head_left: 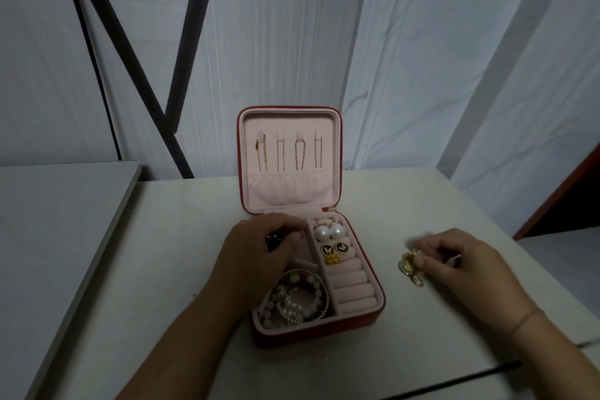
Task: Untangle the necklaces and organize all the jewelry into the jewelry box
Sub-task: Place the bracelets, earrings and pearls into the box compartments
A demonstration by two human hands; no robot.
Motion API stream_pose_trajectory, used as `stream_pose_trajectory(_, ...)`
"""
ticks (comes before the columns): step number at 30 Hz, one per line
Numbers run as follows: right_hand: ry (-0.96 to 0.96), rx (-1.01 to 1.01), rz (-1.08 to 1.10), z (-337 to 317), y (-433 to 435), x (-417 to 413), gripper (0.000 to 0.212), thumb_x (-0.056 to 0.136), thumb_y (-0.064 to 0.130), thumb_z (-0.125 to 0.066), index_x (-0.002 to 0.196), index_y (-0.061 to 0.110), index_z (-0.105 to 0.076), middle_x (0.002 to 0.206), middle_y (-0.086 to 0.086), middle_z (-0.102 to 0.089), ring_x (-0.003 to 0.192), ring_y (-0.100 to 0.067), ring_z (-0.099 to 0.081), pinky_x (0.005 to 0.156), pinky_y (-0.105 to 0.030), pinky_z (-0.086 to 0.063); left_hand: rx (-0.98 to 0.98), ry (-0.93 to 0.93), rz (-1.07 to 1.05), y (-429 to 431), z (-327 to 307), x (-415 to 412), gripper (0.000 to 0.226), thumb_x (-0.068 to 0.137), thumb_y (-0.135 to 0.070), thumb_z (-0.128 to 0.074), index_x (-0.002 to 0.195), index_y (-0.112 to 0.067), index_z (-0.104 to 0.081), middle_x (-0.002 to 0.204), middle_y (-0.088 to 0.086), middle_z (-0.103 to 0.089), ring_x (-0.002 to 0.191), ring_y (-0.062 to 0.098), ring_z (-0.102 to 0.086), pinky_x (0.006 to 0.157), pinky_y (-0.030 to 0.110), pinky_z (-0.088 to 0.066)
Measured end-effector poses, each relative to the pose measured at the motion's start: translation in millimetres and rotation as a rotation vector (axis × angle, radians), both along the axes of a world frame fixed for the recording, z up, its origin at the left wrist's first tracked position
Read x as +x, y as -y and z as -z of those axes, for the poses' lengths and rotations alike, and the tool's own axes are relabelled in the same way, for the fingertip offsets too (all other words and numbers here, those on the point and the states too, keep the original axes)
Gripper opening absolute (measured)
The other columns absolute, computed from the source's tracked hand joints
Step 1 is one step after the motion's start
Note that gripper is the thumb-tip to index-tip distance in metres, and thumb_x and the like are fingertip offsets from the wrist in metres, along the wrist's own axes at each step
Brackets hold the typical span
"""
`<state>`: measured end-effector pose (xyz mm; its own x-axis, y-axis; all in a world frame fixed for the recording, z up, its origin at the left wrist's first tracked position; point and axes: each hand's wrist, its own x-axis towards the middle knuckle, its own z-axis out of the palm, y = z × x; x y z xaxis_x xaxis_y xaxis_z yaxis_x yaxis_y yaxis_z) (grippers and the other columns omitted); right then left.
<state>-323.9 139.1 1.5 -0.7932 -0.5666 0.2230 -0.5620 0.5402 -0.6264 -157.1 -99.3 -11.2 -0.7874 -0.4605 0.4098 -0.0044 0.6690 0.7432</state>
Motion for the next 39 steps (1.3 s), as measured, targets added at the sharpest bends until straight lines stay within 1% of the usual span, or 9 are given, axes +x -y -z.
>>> stream_pose_trajectory(4, -0.045, 0.059, 0.021, 10.3, 11.5, 3.1, 0.021, 0.074, 0.022, -0.080, 0.074, 0.035, -0.064, 0.080, 0.008, -0.064, 0.077, -0.005, -0.062, 0.070, -0.013, -0.041, -0.007, -0.002, -0.009, 0.0, 0.4, 0.1, 0.027, 0.088, -0.017, -0.062, 0.102, -0.041, -0.062, 0.094, -0.031, -0.059, 0.095, -0.016, -0.055, 0.078, 0.002, -0.043)
stream_pose_trajectory(9, 0.020, 0.030, 0.024, 7.3, 19.4, 3.5, 0.021, 0.075, 0.014, -0.080, 0.065, 0.013, -0.062, 0.067, 0.001, -0.063, 0.047, -0.007, -0.060, 0.055, -0.016, -0.045, -0.007, -0.007, 0.001, 0.3, -0.6, -0.1, 0.028, 0.088, -0.017, -0.062, 0.101, -0.042, -0.062, 0.094, -0.033, -0.057, 0.096, -0.014, -0.055, 0.079, 0.002, -0.043)
stream_pose_trajectory(11, 0.030, 0.023, 0.019, 5.7, 20.6, 4.7, 0.022, 0.075, 0.013, -0.080, 0.064, 0.013, -0.061, 0.061, 0.002, -0.064, 0.044, -0.009, -0.059, 0.054, -0.021, -0.048, 0.000, -0.020, 0.008, 0.3, -0.9, 0.2, 0.028, 0.088, -0.015, -0.062, 0.101, -0.040, -0.063, 0.093, -0.033, -0.058, 0.097, -0.015, -0.055, 0.079, 0.002, -0.043)
stream_pose_trajectory(13, 0.042, -0.027, 0.014, 3.2, 21.7, 7.4, 0.022, 0.075, 0.011, -0.079, 0.064, 0.013, -0.061, 0.057, 0.003, -0.064, 0.043, -0.008, -0.057, 0.048, -0.016, -0.045, 0.007, -0.024, 0.015, 0.2, -1.0, 0.3, 0.028, 0.089, -0.014, -0.062, 0.100, -0.040, -0.063, 0.093, -0.033, -0.058, 0.097, -0.016, -0.054, 0.079, 0.002, -0.042)
stream_pose_trajectory(19, 0.026, -0.268, -0.144, -12.3, 39.2, 20.6, 0.023, 0.073, 0.001, -0.078, 0.073, 0.021, -0.068, 0.060, 0.002, -0.060, 0.050, -0.006, -0.053, 0.049, -0.010, -0.041, 0.001, -0.030, 0.013, -0.4, -1.6, 0.2, 0.028, 0.088, -0.014, -0.062, 0.100, -0.040, -0.062, 0.092, -0.034, -0.057, 0.097, -0.017, -0.053, 0.080, 0.002, -0.042)
stream_pose_trajectory(22, -0.092, -0.211, -0.337, -17.3, 53.7, 28.8, 0.029, 0.072, 0.005, -0.080, 0.077, 0.031, -0.068, 0.070, 0.011, -0.065, 0.062, -0.007, -0.059, 0.058, -0.011, -0.044, 0.004, -0.029, 0.018, -0.3, -1.5, 0.3, 0.029, 0.089, -0.014, -0.062, 0.100, -0.041, -0.062, 0.093, -0.034, -0.057, 0.099, -0.016, -0.053, 0.081, 0.004, -0.044)
stream_pose_trajectory(25, -0.232, -0.111, -0.466, -14.7, 62.3, 30.8, 0.015, 0.075, 0.016, -0.074, 0.085, 0.027, -0.072, 0.083, 0.015, -0.066, 0.075, 0.000, -0.060, 0.066, -0.013, -0.046, 0.001, -0.019, 0.013, -0.6, -1.6, 0.3, 0.027, 0.089, -0.016, -0.061, 0.101, -0.040, -0.063, 0.093, -0.034, -0.056, 0.098, -0.017, -0.053, 0.081, 0.004, -0.044)
stream_pose_trajectory(33, -0.393, -0.032, -0.501, -6.8, 66.2, 28.2, 0.011, 0.075, 0.026, -0.067, 0.083, 0.024, -0.074, 0.086, 0.012, -0.068, 0.080, -0.007, -0.062, 0.070, -0.036, -0.054, 0.000, -0.017, 0.012, 0.0, -1.3, 0.2, 0.025, 0.089, -0.016, -0.061, 0.103, -0.035, -0.065, 0.093, -0.033, -0.056, 0.095, -0.020, -0.052, 0.081, 0.001, -0.042)
stream_pose_trajectory(39, -0.434, -0.075, -0.508, 1.9, 61.5, 30.4, 0.025, 0.084, 0.029, -0.054, 0.088, 0.019, -0.077, 0.092, 0.004, -0.068, 0.087, -0.005, -0.057, 0.074, -0.020, -0.046, -0.002, -0.010, 0.015, 0.1, -0.8, 0.7, 0.025, 0.089, -0.016, -0.061, 0.104, -0.035, -0.065, 0.093, -0.030, -0.058, 0.098, -0.016, -0.053, 0.081, 0.001, -0.042)
